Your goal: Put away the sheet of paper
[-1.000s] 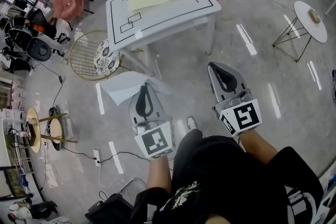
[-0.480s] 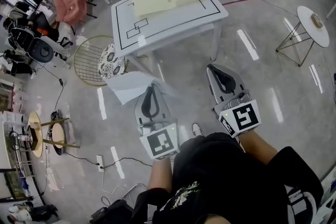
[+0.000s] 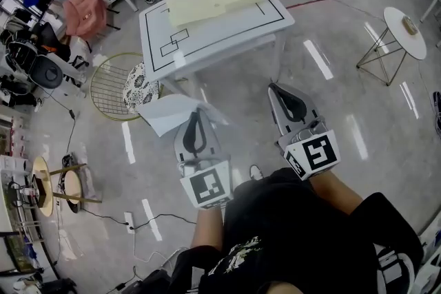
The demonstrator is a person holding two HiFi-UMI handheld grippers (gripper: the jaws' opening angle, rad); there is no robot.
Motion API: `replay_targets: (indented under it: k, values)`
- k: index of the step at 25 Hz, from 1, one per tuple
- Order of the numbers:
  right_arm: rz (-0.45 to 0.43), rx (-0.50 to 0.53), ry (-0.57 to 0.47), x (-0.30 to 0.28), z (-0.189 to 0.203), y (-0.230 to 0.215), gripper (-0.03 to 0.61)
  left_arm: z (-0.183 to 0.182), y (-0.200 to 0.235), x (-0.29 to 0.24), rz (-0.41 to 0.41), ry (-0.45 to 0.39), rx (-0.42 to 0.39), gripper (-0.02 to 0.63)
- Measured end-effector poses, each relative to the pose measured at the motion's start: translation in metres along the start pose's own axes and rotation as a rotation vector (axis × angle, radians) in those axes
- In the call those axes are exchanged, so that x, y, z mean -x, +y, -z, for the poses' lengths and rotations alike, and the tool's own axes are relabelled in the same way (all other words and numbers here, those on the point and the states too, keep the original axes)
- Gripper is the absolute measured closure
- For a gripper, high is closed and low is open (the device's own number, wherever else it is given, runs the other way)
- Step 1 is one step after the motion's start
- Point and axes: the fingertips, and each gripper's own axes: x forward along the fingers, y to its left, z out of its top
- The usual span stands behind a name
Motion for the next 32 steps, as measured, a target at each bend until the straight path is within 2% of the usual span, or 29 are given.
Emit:
replay_targets:
  k: [3, 7, 14, 22, 32]
  values:
    - [0.017, -0.02, -0.011, -0.009, -0.004, 0.001, 0.586, 0.0, -0.004, -0.012, 0.033, -0.003, -0.001, 0.612]
    - [0.014, 0.005, -0.029, -0.019, -0.014, 0.003, 0.586, -0.012, 0.005, -0.018, 0.03, -0.031, -0.003, 0.612]
    - [0.045, 0.024, 0.018, -0.025, 0.006, 0.006, 0.586, -0.002, 0.019, -0.027, 0.045, -0.033, 0.012, 0.612]
    - [0.071, 0.033, 0.029, -0.026, 0.005, 0.002, 0.586, 0.0, 0.014, -0.03, 0.083, -0.018, 0.012, 0.612]
    - [0.062, 0.018, 0.043, -0.04, 0.021, -0.005, 0.586, 0.014, 0.029, -0.034, 0.05, 0.025, -0.011, 0.612]
